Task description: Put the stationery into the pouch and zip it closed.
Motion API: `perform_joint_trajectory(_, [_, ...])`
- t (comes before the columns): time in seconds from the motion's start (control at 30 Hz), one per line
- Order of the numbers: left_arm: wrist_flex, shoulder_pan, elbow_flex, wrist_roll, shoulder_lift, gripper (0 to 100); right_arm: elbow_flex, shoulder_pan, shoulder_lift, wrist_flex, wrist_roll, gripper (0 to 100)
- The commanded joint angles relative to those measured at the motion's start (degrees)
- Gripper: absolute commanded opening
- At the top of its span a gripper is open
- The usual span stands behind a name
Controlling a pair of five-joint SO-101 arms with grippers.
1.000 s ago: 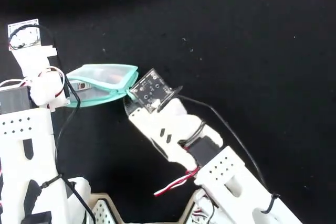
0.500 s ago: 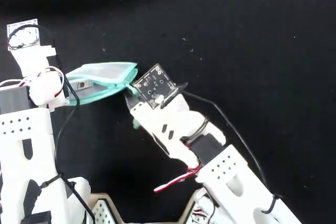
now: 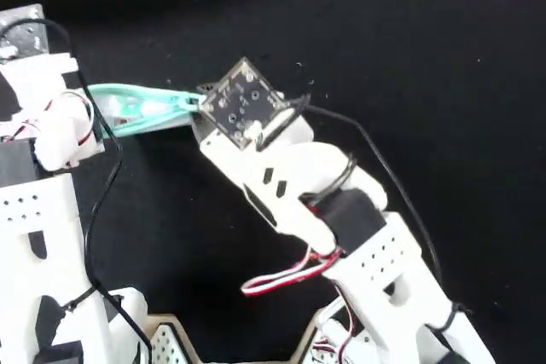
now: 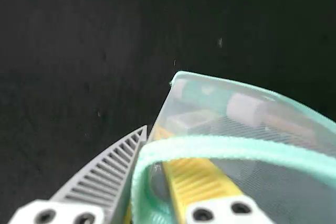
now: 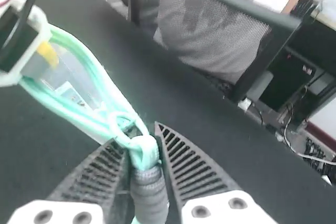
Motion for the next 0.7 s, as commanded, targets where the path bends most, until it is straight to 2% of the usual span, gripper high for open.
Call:
perform_joint_trajectory(0.0, [0.88,1.89,-4.79,0.44,-0.70,3,-8.92,0.53,3.65,0.00,0.35,1.2])
perform_joint_trajectory(0.1, [2.64,3.56,-4.44,0.44,-0.70,5,-10.42,0.53,6.29,-0.35,0.35,1.2])
perform_joint_trajectory(0.27, [5.10,3.47,-4.97,2.73,-0.79,27,-10.24,0.53,6.90,0.00,0.35,1.2])
perform_joint_trajectory(0.33, [5.54,3.38,-4.97,3.16,-0.88,32,-10.42,0.53,6.90,0.00,0.35,1.2])
perform_joint_trajectory(0.47, [5.89,0.48,-5.49,3.25,-5.71,30,-10.42,0.53,6.90,0.00,0.35,1.2])
perform_joint_trajectory(0.67, [6.07,-6.55,-3.82,3.25,-19.78,30,-11.12,0.53,6.99,-0.53,0.35,1.2])
